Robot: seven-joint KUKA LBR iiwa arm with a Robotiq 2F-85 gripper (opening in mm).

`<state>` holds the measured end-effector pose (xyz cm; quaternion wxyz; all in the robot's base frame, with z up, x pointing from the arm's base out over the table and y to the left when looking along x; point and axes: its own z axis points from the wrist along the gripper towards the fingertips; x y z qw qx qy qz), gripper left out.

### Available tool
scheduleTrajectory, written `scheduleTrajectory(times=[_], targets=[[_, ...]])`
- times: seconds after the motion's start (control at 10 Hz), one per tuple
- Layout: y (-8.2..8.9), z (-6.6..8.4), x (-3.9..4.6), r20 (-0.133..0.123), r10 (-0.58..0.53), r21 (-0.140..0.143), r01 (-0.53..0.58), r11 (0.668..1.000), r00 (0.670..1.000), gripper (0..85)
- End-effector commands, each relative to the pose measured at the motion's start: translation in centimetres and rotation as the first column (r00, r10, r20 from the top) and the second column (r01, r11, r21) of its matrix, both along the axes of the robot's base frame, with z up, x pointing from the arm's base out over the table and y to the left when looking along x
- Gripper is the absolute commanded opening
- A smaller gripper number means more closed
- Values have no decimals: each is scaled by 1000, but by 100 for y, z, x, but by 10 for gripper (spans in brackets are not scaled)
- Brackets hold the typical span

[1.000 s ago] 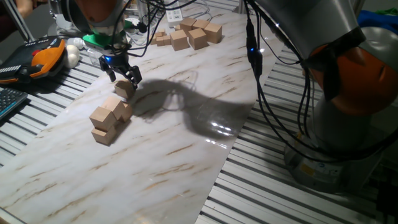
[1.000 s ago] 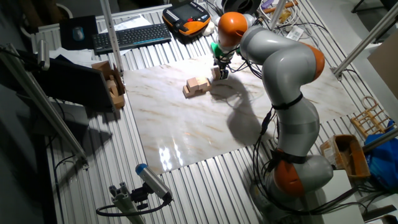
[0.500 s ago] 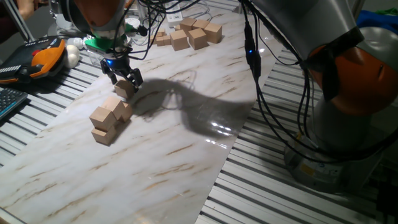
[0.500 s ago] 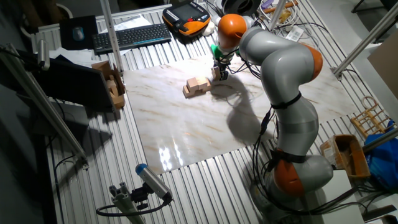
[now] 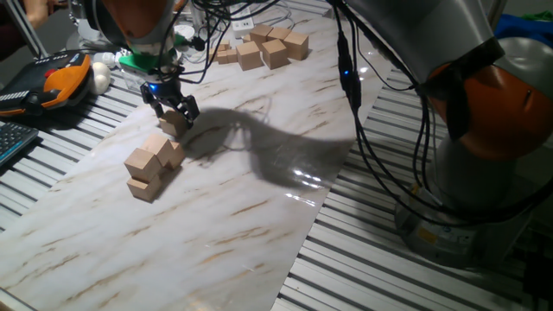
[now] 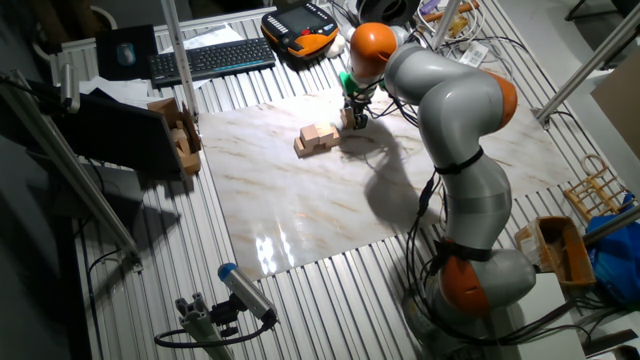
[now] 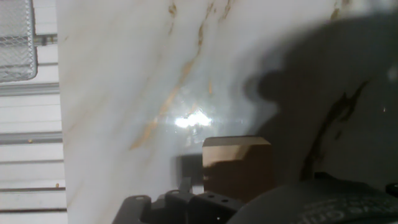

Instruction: Stack the blocks into a pyramid shape

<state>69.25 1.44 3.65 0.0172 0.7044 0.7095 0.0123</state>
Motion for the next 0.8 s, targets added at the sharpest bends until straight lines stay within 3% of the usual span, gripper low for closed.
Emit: scheduleTrajectory(times=[0.0, 0.4, 0.5, 0.7], targets=[[0, -1, 1, -6, 7, 1, -7, 1000, 1000, 680], [-1, 51, -8, -26, 59, 11, -59, 998, 998, 0], [24, 109, -6, -32, 57, 12, -56, 998, 998, 0], [201, 432, -63, -36, 41, 16, -41, 999, 998, 0]])
